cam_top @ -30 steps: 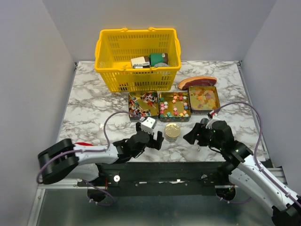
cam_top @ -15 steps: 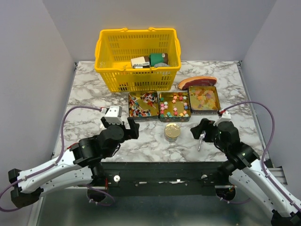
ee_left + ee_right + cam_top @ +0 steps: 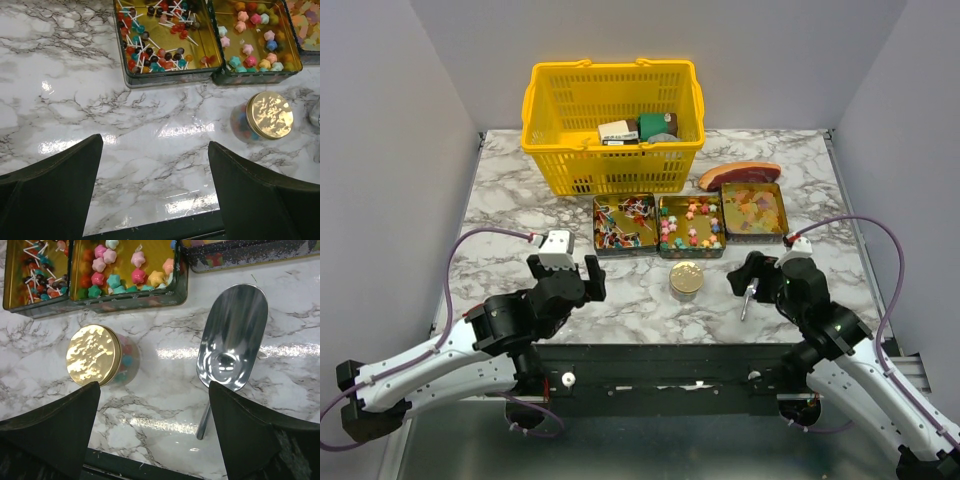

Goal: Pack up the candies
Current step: Reset both arms

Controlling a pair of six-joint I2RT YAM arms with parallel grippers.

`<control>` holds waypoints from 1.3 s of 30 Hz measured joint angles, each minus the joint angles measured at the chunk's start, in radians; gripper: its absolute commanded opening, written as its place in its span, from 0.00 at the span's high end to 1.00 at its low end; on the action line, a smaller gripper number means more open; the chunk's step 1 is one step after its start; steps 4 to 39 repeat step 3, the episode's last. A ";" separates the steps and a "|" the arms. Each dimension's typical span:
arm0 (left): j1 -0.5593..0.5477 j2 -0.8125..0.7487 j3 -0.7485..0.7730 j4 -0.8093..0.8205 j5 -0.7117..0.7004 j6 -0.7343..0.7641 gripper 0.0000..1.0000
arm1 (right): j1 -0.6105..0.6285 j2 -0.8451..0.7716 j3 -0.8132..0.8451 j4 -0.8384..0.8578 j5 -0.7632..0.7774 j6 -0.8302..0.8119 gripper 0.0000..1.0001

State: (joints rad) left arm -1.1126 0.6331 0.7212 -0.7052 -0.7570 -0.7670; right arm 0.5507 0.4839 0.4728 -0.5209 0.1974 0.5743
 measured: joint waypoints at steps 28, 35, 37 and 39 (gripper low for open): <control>-0.002 0.002 0.000 0.001 0.000 0.008 0.01 | 0.000 0.000 0.000 0.000 0.000 0.000 0.03; -0.002 0.002 0.000 0.001 0.000 0.008 0.01 | 0.000 0.000 0.000 0.000 0.000 0.000 0.03; -0.002 0.002 0.000 0.001 0.000 0.008 0.01 | 0.000 0.000 0.000 0.000 0.000 0.000 0.03; -0.002 0.002 0.000 0.001 0.000 0.008 0.01 | 0.000 0.000 0.000 0.000 0.000 0.000 0.03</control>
